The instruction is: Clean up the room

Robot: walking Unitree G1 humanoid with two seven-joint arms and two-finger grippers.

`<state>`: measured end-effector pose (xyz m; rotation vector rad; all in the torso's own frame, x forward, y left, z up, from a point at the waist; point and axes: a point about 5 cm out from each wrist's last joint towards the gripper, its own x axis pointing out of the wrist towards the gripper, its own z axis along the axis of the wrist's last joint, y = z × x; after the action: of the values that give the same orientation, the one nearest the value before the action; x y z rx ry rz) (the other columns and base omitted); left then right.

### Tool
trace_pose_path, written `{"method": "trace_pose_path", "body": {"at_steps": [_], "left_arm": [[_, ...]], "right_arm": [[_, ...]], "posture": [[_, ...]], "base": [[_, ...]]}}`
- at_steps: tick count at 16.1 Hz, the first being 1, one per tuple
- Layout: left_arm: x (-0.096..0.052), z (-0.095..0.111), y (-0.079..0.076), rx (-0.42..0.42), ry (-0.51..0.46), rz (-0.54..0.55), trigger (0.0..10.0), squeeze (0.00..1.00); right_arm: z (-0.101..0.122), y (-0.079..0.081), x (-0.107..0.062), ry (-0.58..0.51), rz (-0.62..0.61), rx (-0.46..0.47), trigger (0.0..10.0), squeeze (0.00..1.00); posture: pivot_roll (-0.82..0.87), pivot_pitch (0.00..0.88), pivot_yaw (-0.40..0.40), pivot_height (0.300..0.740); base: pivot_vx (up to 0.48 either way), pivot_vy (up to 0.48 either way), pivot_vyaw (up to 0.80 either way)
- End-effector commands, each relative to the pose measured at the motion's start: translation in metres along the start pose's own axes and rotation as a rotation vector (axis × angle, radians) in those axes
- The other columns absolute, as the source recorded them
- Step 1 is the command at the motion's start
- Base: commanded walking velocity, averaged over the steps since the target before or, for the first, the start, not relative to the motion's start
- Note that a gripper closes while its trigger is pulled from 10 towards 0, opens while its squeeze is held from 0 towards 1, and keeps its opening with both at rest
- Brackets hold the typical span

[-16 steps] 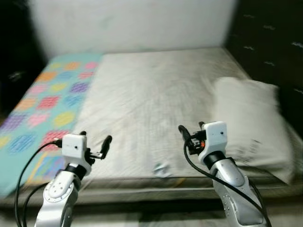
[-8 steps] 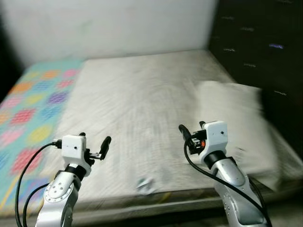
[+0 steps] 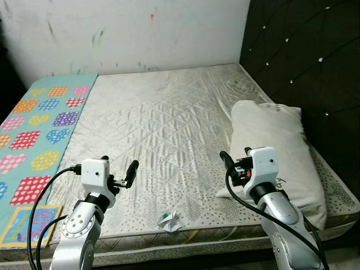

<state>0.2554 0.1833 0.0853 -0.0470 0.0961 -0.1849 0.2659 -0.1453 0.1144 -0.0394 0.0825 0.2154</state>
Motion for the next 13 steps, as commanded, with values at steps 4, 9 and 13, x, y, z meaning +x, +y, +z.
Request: {"method": "trace_pose_path", "body": {"at_steps": [4,9,13], "left_arm": [[0.003,-0.001,0.005,0.034,0.014,0.005,10.0,0.00],[0.009,-0.007,0.001,-0.095,0.082,-0.012,10.0,0.00],[0.008,-0.006,-0.006,-0.079,0.092,-0.067,10.0,0.00]], "right_arm": [[0.005,0.001,0.002,-0.020,-0.006,-0.009,10.0,0.00],[0.005,-0.009,0.004,-0.024,-0.042,-0.006,10.0,0.00],[0.007,-0.010,0.006,-0.026,-0.059,0.003,10.0,0.00]], "posture": [[-0.23,0.000,0.039,0.740],[-0.23,0.000,0.043,0.740],[-0.23,0.000,0.045,0.740]], "base": [[0.000,0.000,0.00],[0.000,0.000,0.00],[0.000,0.000,0.00]]}}
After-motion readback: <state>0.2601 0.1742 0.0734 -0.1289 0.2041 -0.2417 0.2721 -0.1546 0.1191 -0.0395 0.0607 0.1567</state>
